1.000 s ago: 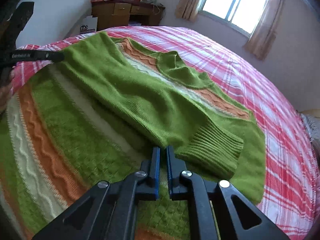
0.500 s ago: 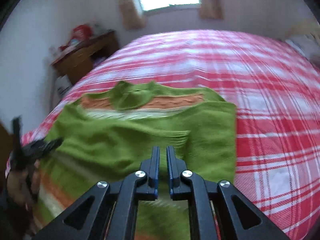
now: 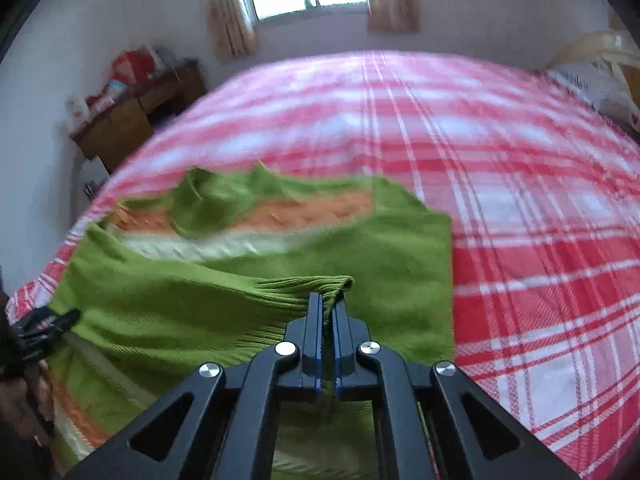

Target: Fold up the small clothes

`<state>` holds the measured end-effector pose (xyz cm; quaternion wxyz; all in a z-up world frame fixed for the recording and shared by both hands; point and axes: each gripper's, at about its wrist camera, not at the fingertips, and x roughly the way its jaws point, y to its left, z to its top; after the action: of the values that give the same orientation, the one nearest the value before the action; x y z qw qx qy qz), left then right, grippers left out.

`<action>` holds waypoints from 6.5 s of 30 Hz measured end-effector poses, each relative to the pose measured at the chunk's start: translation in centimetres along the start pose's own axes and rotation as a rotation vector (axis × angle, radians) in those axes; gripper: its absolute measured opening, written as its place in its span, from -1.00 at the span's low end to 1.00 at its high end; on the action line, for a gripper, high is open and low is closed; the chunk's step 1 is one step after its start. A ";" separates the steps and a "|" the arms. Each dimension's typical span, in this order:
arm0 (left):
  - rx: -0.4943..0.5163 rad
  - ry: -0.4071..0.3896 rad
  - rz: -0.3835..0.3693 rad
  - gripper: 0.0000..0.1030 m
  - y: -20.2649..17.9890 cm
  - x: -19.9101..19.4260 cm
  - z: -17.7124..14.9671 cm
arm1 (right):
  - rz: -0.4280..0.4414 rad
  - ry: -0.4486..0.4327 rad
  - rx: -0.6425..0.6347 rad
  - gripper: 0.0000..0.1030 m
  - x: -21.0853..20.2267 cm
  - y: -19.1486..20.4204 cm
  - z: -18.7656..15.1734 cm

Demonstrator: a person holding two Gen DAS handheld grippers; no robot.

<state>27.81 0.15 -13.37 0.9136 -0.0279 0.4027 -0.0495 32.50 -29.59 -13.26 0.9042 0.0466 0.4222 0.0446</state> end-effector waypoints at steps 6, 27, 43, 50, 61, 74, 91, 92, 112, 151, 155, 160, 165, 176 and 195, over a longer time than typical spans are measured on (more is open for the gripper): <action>-0.088 -0.025 -0.055 0.86 1.1 -2.0 0.0 | -0.024 -0.006 0.051 -0.78 -0.6 -0.7 -0.5; 0.008 0.017 0.076 1.00 -0.8 -0.3 -1.0 | 0.004 0.093 -0.143 -0.39 -1.4 5.9 -4.3; 0.014 -0.016 0.109 1.00 -0.9 -0.6 -1.6 | -0.040 -0.029 -0.176 -0.37 -2.6 6.3 -6.3; 0.028 0.033 0.107 1.00 -1.5 -1.5 -2.7 | -0.018 0.006 -0.182 0.05 -3.9 6.6 -7.7; 0.082 0.032 0.030 1.00 -1.7 -8.3 -8.1 | 0.039 0.044 -0.195 0.06 -9.7 6.9 -12.6; 0.146 0.121 0.004 0.85 0.7 -13.0 -15.6 | 0.017 0.046 -0.063 0.06 -15.7 1.7 -18.5; 0.076 0.213 -0.092 0.72 1.4 -14.4 -20.0 | 0.003 0.069 0.042 0.06 -19.2 -0.5 -24.8; 0.068 0.211 -0.094 0.68 1.6 -14.6 -20.2 | 0.004 0.069 0.046 0.06 -19.3 -0.5 -25.2; 0.047 0.235 -0.149 -0.76 0.7 -15.9 -22.0 | 0.011 0.040 0.024 0.20 -19.8 0.5 -27.0; -0.097 0.042 -0.398 -0.85 4.5 -19.9 -18.4 | 0.269 -0.040 0.075 -0.90 -23.8 -0.1 -29.3; -0.110 0.017 -0.419 -0.85 4.5 -20.3 -17.5 | 0.326 -0.079 0.149 -0.91 -24.5 -1.1 -28.3; -0.160 0.038 -0.455 -0.85 4.5 -19.3 -16.4 | 0.399 -0.093 0.237 -0.91 -24.1 -1.7 -27.1; -0.176 -0.008 -0.477 -0.86 4.5 -20.2 -14.5 | 0.451 -0.170 0.255 -0.91 -25.8 -2.1 -24.6; -0.254 -0.092 -0.531 -0.86 5.1 -20.5 -10.0 | 0.477 -0.272 0.271 -0.91 -26.8 -2.6 -19.8; -0.282 -0.153 -0.449 -0.87 5.2 -16.1 -0.2 | 0.476 -0.350 0.267 -0.93 -24.5 -3.7 -7.1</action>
<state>17.21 7.10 -2.20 0.8945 -0.2472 0.3190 -0.1921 11.59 -35.91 0.36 0.9132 0.2691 0.2397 0.1902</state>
